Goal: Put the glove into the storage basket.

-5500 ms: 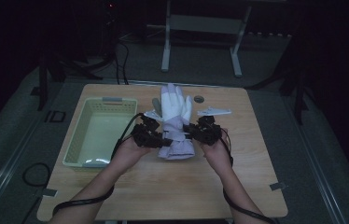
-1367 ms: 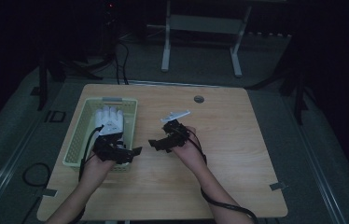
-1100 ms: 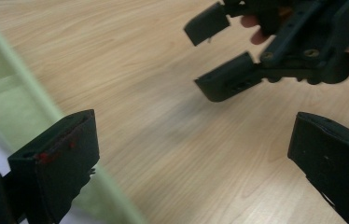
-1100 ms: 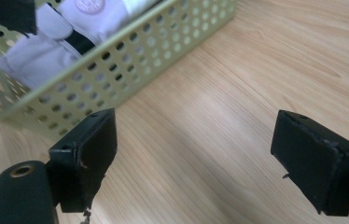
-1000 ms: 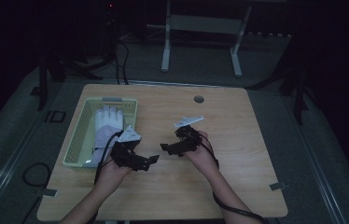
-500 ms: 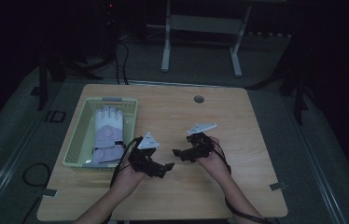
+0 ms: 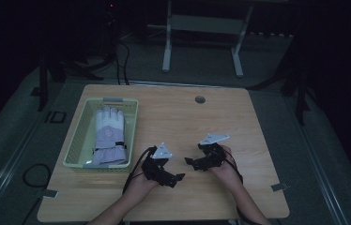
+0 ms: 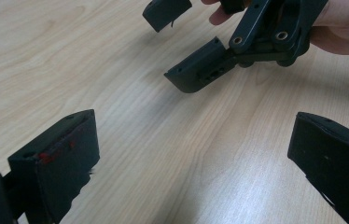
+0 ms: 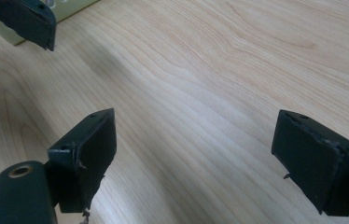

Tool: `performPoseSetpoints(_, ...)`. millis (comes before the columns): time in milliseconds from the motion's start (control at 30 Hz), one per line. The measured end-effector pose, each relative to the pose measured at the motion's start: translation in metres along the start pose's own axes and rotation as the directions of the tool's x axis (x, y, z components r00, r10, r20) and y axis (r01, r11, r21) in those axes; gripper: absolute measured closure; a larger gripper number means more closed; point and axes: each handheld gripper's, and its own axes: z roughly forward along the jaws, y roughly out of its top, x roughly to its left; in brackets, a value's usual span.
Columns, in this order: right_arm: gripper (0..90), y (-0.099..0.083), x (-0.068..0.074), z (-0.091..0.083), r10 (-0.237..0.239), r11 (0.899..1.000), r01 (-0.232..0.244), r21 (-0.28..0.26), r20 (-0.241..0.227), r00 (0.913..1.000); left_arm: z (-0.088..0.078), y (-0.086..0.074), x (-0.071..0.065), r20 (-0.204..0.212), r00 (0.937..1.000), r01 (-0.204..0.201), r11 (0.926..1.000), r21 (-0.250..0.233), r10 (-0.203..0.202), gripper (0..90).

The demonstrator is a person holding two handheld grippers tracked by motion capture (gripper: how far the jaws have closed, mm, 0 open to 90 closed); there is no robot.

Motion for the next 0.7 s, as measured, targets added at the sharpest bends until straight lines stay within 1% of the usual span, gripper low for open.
performPoseSetpoints(100, 13.8, -0.008, -0.003, -0.002, 0.003, 1.0, -0.003, -0.003, 0.007, 1.0, 0.006, -0.004, -0.002, 0.013, 0.9999, -0.01, 0.9999, -0.002, 0.01, 2.3)
performPoseSetpoints(167, 13.8, -0.013, -0.005, -0.005, 0.01, 1.0, -0.009, -0.007, 0.01, 0.9999, 0.01, -0.005, -0.003, 0.029, 0.9995, -0.008, 0.9999, -0.006, 0.009, 2.3)
performPoseSetpoints(267, 13.9, -0.019, -0.008, -0.009, 0.016, 1.0, -0.016, -0.027, 0.011, 0.9998, 0.015, -0.007, -0.004, 0.042, 0.9991, -0.006, 1.0, -0.005, 0.007, 2.3)
performPoseSetpoints(367, 13.9, -0.025, -0.009, -0.011, 0.011, 0.999, -0.01, -0.034, 0.022, 0.9997, 0.02, -0.008, -0.006, 0.058, 0.9983, -0.007, 1.0, -0.006, 0.007, 2.3)
performPoseSetpoints(433, 13.9, -0.027, -0.009, -0.012, 0.005, 0.999, -0.004, -0.036, 0.024, 0.9997, 0.021, -0.009, -0.007, 0.056, 0.9984, -0.011, 0.9999, -0.005, 0.011, 2.3)
performPoseSetpoints(467, 13.9, -0.029, -0.01, -0.013, 0.005, 0.999, -0.004, -0.04, 0.026, 0.9997, 0.024, -0.009, -0.009, 0.062, 0.9979, -0.021, 0.9998, -0.008, 0.021, 2.3)
performPoseSetpoints(600, 13.9, -0.039, -0.012, -0.02, 0.005, 0.997, -0.003, -0.072, 0.032, 0.9995, 0.029, -0.011, -0.012, 0.066, 0.997, -0.04, 0.9992, -0.003, 0.04, 2.3)
performPoseSetpoints(700, 13.9, -0.046, -0.013, -0.025, 0.006, 0.997, -0.004, -0.072, 0.035, 0.9994, 0.032, -0.013, -0.013, 0.069, 0.9966, -0.045, 0.999, -0.002, 0.045, 2.3)
